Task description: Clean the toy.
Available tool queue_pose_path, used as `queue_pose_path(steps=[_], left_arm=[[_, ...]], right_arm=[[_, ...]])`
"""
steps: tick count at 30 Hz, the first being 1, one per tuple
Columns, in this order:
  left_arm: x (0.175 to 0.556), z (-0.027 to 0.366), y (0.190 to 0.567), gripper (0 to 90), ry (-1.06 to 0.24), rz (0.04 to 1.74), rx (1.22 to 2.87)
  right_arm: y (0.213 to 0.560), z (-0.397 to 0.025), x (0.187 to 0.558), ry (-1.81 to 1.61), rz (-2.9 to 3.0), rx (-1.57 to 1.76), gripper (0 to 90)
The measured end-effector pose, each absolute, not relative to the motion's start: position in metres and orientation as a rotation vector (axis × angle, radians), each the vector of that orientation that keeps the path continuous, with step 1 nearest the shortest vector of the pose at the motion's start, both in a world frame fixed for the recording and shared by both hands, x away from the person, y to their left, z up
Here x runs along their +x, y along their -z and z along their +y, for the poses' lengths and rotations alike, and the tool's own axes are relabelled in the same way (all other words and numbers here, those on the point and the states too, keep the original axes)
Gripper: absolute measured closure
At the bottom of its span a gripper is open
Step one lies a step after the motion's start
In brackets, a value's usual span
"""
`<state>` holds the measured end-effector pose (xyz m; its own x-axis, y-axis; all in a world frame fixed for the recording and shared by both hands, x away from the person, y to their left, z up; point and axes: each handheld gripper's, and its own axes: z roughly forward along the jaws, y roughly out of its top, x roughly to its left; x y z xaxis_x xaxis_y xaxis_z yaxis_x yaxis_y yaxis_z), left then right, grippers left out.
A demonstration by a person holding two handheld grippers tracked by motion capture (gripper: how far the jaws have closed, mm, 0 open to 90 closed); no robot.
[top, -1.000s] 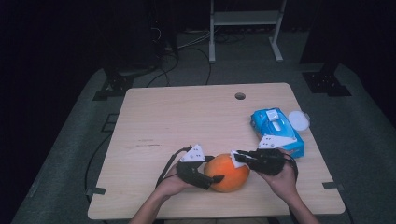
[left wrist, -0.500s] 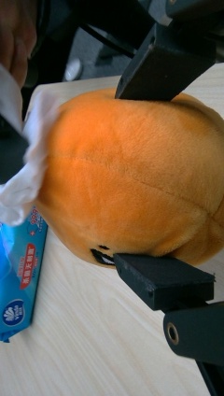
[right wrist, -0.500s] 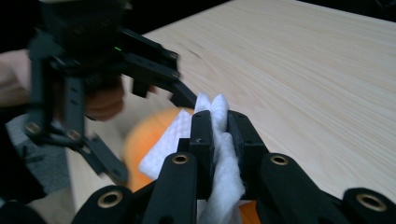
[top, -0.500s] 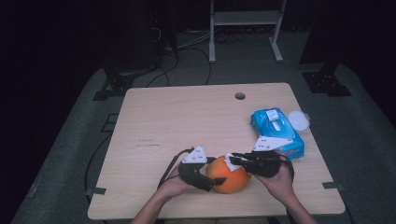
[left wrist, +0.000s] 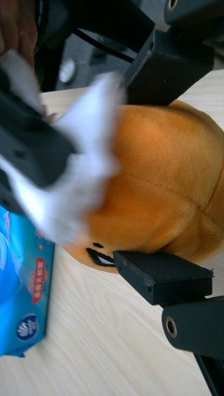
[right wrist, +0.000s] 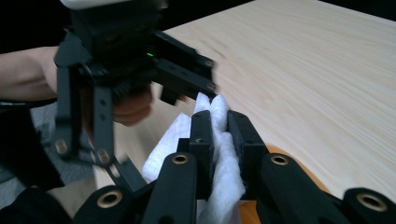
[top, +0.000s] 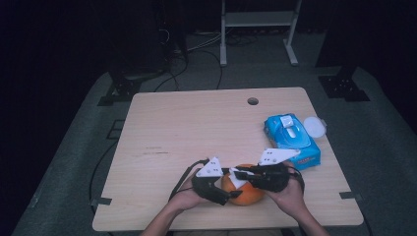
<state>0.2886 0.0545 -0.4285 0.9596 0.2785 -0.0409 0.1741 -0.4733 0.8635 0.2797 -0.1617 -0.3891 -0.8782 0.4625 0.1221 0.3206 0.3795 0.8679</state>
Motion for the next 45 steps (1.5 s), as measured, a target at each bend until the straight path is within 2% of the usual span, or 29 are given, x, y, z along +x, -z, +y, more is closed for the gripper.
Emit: queue_pose_path(steps=[4, 12, 18, 28, 36, 45], left_arm=[[0.290, 0.061, 0.431, 24.1, -0.119, 0.329, 2.078], [0.296, 0.065, 0.434, 24.2, -0.091, 0.330, 2.064], [0.297, 0.070, 0.433, 24.3, -0.102, 0.353, 2.086], [0.315, 0.089, 0.437, 25.9, -0.038, 0.465, 2.021], [0.307, 0.081, 0.433, 26.0, -0.080, 0.430, 2.060], [0.313, 0.086, 0.435, 26.9, -0.059, 0.452, 2.022]], right_arm=[[0.389, -0.156, 0.276, -1.450, 2.497, 0.666, 80.1], [0.393, -0.194, 0.290, -1.442, 2.422, 0.832, 80.4], [0.390, -0.179, 0.284, -1.427, 2.443, 0.764, 80.3], [0.399, -0.225, 0.296, -1.453, 2.404, 0.941, 80.4], [0.394, -0.197, 0.291, -1.459, 2.421, 0.840, 80.2], [0.401, -0.215, 0.300, -1.440, 2.391, 0.927, 80.4]])
